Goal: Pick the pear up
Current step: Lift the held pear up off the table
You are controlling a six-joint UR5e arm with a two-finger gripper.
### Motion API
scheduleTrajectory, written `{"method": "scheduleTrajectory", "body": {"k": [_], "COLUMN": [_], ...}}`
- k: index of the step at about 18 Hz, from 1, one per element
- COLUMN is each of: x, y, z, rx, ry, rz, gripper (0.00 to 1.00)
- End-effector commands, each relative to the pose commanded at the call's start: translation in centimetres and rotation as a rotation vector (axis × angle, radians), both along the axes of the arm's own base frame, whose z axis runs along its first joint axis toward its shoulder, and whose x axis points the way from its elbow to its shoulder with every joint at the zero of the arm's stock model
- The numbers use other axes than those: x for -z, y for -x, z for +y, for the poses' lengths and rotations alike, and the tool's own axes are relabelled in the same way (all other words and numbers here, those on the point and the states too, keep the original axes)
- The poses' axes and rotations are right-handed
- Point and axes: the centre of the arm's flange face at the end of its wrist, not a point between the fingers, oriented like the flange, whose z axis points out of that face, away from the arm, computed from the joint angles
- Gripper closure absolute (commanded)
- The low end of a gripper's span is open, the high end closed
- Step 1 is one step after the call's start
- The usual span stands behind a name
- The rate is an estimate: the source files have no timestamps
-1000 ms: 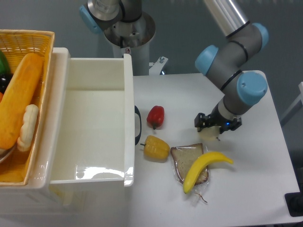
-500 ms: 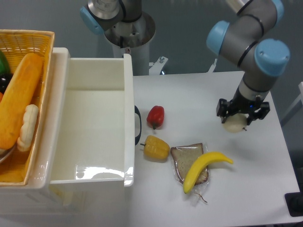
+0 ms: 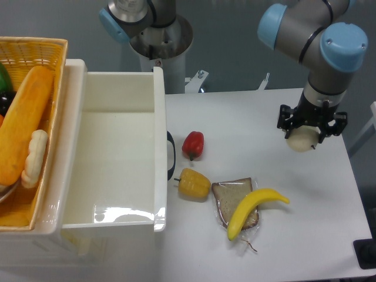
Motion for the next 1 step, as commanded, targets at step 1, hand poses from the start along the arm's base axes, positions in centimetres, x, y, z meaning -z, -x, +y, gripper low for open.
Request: {"method": "scheduleTrajectory", "body": {"k": [1], "x": [0.05], "y": [-0.26], "z": [0.11], "rx": [0.003], "ry": [0.001], "rz": [-0.003], "gripper": [0.97]}}
